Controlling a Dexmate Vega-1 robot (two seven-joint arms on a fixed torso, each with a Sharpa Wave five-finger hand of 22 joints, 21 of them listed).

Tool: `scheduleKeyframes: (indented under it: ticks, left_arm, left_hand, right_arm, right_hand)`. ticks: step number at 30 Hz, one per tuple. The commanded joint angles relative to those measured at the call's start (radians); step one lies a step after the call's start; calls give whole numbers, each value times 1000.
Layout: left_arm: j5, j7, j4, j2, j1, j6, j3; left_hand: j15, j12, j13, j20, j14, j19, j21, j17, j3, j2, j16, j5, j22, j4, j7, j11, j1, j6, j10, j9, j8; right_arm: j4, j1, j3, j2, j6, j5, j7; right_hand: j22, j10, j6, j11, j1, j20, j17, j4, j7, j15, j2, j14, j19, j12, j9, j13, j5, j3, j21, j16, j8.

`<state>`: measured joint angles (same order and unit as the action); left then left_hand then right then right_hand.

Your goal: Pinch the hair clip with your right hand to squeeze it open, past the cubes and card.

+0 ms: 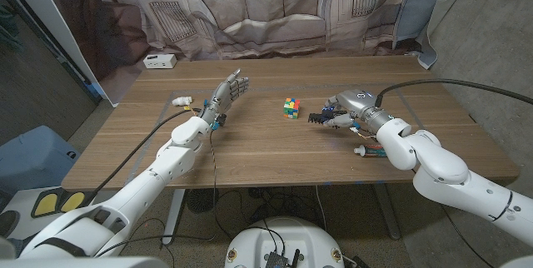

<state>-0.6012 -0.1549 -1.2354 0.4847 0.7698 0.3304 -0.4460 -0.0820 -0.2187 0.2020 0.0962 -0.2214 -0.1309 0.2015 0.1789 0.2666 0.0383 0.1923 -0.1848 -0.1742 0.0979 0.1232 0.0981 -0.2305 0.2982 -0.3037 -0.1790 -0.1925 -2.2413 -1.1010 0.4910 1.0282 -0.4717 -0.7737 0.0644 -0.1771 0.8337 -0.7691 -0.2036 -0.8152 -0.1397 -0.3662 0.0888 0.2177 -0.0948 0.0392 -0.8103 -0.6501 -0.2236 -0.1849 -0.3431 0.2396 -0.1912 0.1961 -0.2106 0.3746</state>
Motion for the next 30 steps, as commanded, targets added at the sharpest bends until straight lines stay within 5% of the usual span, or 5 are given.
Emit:
scheduleKeyframes:
  ticks: [1,30]
  left_arm:
    - [1,9,-17,5,13,-6,2]
    - [8,18,-27,7,11,-10,0]
  left_hand:
    - [2,2,2,2,-5,-1,-4,2,1,12,-3,1,-5,8,-1,2,-3,7,-3,-3,1]
    - [0,1,2,2,-5,0,-4,2,1,12,-3,1,-5,10,0,2,-3,7,-5,-4,1]
  right_arm:
    - [-4,7,-3,11,4,30,39]
    - [41,32,42,-2,20,79,44]
  right_hand:
    - [-2,-1,2,7,11,-5,0,-7,-3,-94,-3,5,4,1,-3,2,-1,-2,-1,3,-6]
    - [-3,2,-5,12,20,-10,6,-6,-8,-87,-8,9,5,9,-3,16,1,-9,1,0,-22]
